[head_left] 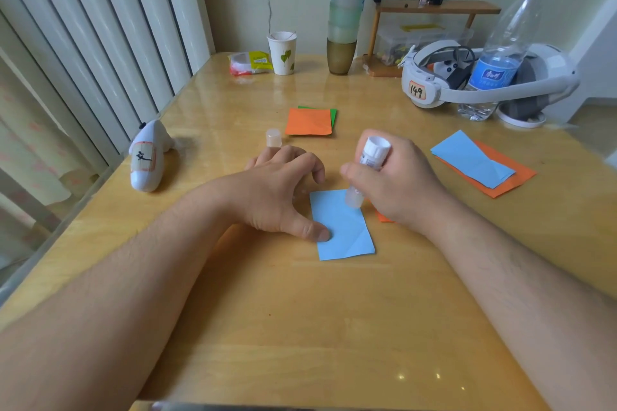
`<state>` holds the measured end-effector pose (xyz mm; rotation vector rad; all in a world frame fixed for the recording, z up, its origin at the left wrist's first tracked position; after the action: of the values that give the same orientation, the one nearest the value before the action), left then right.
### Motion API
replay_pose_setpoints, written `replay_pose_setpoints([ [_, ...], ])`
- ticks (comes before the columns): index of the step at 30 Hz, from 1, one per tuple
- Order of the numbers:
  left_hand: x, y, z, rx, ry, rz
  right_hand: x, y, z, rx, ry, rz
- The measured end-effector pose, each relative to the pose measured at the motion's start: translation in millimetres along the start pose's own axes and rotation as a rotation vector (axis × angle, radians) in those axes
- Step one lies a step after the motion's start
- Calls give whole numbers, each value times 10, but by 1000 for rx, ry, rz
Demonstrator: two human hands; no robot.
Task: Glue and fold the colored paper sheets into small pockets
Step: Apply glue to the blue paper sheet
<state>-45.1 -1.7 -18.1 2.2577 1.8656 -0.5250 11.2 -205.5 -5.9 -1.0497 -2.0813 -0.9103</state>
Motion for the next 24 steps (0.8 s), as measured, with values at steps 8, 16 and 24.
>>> replay_pose_setpoints([
  [8, -14, -6, -8, 15, 21, -5, 80, -48, 203, 197, -22, -81],
  [16, -22, -8, -12, 32, 25, -23, 116, -58, 269, 264, -27, -70],
  [24, -15, -17, -3, 21, 4, -8, 67, -58, 119, 249, -88, -29],
])
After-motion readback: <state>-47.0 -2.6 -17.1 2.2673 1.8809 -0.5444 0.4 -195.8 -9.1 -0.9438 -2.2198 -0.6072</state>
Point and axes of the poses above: each hand's wrist, its own y-axis towards the middle knuckle, its own z-axis out of the palm, x = y × z, the point moved 1 cm from there along y, towards the middle knuckle, and after that the axes turned 1 degree about z, right-handed, at the moved point
